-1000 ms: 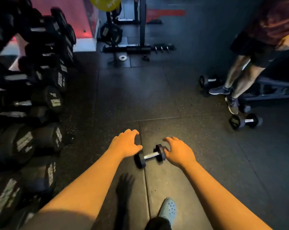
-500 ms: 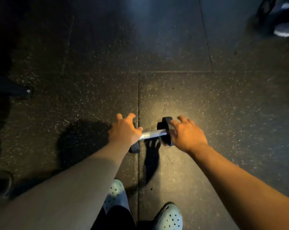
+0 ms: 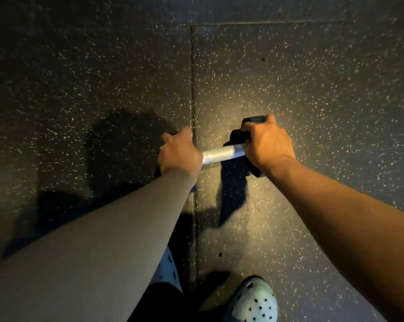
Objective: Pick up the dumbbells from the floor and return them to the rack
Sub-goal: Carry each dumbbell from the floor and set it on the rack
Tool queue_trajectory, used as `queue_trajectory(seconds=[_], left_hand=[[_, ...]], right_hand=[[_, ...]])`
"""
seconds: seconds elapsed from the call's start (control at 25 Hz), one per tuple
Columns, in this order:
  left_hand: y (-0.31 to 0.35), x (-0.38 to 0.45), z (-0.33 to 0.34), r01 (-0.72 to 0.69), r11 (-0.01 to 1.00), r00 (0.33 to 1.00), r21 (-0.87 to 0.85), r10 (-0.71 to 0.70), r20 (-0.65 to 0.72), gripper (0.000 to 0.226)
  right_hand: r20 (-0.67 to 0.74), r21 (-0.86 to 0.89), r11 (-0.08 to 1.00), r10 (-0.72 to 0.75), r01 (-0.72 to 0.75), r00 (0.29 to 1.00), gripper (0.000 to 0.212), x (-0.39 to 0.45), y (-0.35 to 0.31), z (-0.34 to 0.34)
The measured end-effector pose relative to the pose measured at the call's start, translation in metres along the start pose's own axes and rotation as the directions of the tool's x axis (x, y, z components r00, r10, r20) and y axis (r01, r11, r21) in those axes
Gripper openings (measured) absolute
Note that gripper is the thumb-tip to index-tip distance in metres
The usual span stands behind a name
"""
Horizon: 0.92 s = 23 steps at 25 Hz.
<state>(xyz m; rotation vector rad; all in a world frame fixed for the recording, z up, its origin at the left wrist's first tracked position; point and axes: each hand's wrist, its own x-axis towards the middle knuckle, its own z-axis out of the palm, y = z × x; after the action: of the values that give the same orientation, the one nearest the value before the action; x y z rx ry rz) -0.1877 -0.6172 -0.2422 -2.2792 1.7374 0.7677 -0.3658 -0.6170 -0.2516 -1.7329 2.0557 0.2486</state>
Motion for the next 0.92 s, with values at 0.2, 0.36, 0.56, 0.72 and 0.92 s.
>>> queue_trajectory(seconds=[0.2, 0.36, 0.56, 0.72, 0.92], left_hand=[[-0.005, -0.011, -0.017, -0.028, 1.0, 0.999, 0.003, 0.028, 0.04, 0.02], [-0.014, -0.045, -0.064, -0.03, 0.998, 1.0, -0.056, 0.03, -0.01, 0.012], [-0.023, -0.118, -0.17, 0.001, 0.989, 0.999, -0.145, -0.008, -0.049, 0.009], [-0.03, -0.199, -0.295, 0.095, 0.973, 0.983, -0.209, -0.125, -0.134, 0.008], [-0.048, -0.309, -0.448, 0.172, 0.943, 0.927, -0.287, -0.253, -0.276, 0.009]], right_hand=[[0.011, 0.053, 0.997, -0.051, 0.051, 0.999, 0.016, -0.019, 0.001, -0.015], [-0.047, 0.077, 0.994, -0.08, 0.084, 0.996, 0.006, -0.061, -0.015, -0.06], [-0.059, 0.06, 0.989, -0.135, 0.138, 0.989, 0.006, -0.126, -0.053, -0.17], [-0.075, 0.003, 0.963, -0.27, 0.271, 0.96, 0.006, -0.19, -0.107, -0.302], [-0.161, -0.027, 0.908, -0.417, 0.418, 0.895, 0.01, -0.279, -0.181, -0.452]])
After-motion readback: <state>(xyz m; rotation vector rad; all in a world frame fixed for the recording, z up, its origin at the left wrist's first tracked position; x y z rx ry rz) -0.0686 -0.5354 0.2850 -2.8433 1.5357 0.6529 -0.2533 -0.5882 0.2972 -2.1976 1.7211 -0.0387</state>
